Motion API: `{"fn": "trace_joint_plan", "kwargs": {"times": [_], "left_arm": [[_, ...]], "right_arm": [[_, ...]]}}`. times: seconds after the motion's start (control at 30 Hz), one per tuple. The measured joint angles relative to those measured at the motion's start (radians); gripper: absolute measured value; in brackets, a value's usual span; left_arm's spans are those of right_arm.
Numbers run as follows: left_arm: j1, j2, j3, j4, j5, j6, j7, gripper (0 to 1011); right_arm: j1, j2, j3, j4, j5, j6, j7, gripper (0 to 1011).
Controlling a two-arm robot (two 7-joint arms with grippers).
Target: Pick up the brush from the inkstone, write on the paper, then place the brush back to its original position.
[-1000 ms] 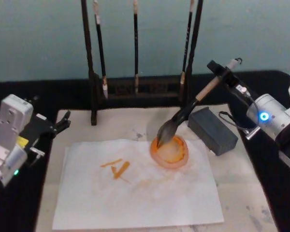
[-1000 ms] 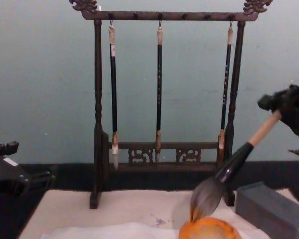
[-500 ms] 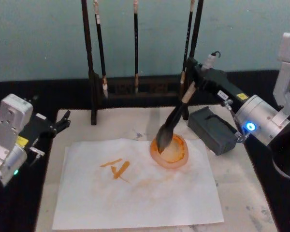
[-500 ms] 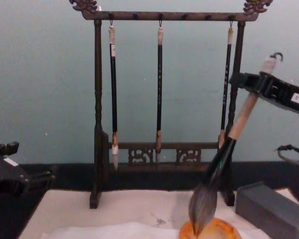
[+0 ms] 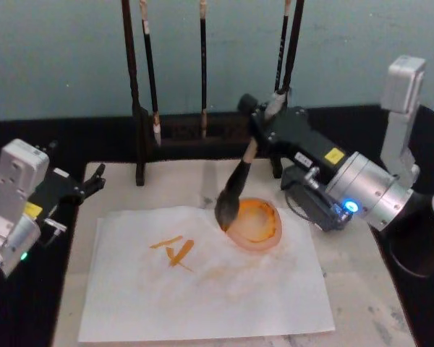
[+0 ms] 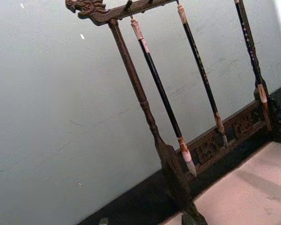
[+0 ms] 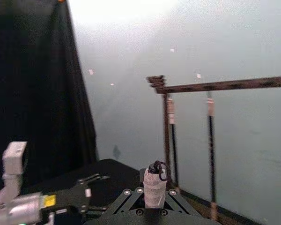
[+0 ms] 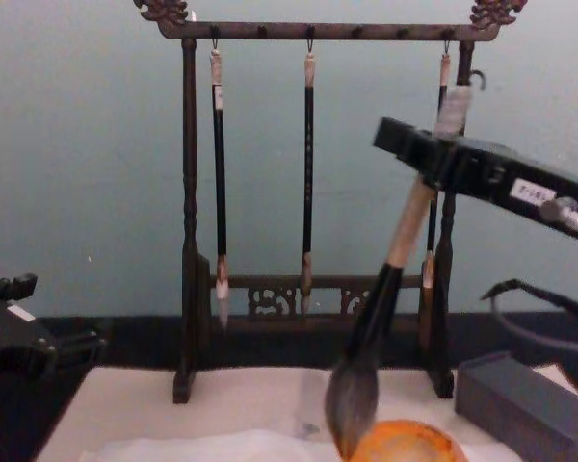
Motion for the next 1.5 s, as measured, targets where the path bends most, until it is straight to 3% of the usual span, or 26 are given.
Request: {"fn": "trace_joint_plan", "kwargs": {"times": [0.17, 0.6, 1.07, 1.5], "left_arm": [[0.000, 0.000, 0.000, 0.000, 0.000, 0.000, 0.000, 1010], [0.000, 0.000, 0.000, 0.000, 0.000, 0.000, 0.000, 1010], [0.000, 0.000, 0.000, 0.000, 0.000, 0.000, 0.000, 1010], [0.000, 0.000, 0.000, 0.000, 0.000, 0.000, 0.000, 1010]], "right_arm": [[0.003, -0.015, -0.018, -0.010, -0.045, -0.014, 0.031, 0], [0.000, -0.063, -0.054, -0.031, -0.110, -0.018, 0.080, 0], [-0.012, -0.100, -0.068, -0.027, -0.148, -0.003, 0.114, 0], [-0.009, -0.148, -0.072, 0.021, -0.207, -0.001, 0.126, 0]]}}
